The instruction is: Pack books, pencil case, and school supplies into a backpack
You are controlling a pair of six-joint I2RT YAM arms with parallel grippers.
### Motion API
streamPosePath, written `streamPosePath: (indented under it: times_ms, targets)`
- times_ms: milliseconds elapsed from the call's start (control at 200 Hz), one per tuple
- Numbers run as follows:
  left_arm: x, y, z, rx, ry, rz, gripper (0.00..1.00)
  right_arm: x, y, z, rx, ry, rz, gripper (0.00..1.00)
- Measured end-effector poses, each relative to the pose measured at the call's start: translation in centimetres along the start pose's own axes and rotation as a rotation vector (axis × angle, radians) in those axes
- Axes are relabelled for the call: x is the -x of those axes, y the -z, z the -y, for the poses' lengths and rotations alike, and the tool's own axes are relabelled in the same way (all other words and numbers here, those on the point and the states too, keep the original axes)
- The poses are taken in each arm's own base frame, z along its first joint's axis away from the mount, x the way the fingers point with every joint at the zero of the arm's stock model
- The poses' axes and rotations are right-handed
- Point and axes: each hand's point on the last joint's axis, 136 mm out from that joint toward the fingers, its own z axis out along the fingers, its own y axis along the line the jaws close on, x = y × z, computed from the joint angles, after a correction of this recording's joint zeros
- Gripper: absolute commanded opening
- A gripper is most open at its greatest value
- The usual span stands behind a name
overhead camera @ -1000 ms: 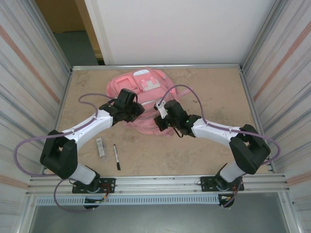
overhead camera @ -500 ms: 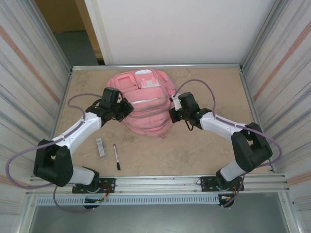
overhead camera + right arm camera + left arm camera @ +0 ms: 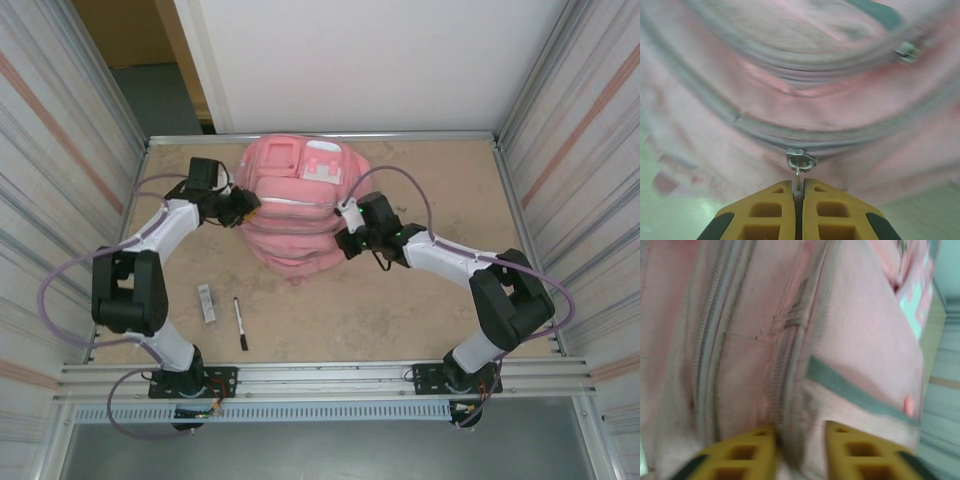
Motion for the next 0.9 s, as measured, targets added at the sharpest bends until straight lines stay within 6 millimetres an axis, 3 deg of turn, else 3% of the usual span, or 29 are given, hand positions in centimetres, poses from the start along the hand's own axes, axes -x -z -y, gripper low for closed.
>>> streamPosePath:
  times_ms: [110,215,281,371,471,646,817,902]
  targets:
    - [2.0,-0.4,0.5,0.002,-0.002,0.033,0.51,1.2,-0.2,-3.9,0.071,0.047,0.017,0.00]
    - [1.8,1.0,0.5,0.039,0.015,0.064,0.60,1.8,-0.7,-6.8,0.134,0.066,0.019,0.00]
    - [0.3,2.9,0.4,0.062,0.031,0.090,0.62,1.8,-1.2,-8.0,0.158,0.075,0.015,0.00]
    - [-3.3,5.8,-0.1,0.076,0.068,0.111,0.64,1.7,-1.6,-9.2,0.182,0.077,0.006,0.00]
    - [-6.5,7.4,-0.6,0.068,0.110,0.117,0.63,1.7,-2.0,-10.1,0.202,0.080,0.003,0.00]
    - [-9.3,5.3,-1.2,0.103,0.157,0.062,0.62,1.7,-2.8,-11.8,0.230,0.097,-0.001,0.00]
    - [-10.3,3.2,-0.5,0.099,0.167,0.048,0.62,1.8,-3.2,-14.1,0.266,0.110,0.004,0.00]
    - [-10.5,3.0,-0.5,0.126,0.152,0.080,0.49,1.4,-3.4,-14.7,0.275,0.112,-0.006,0.00]
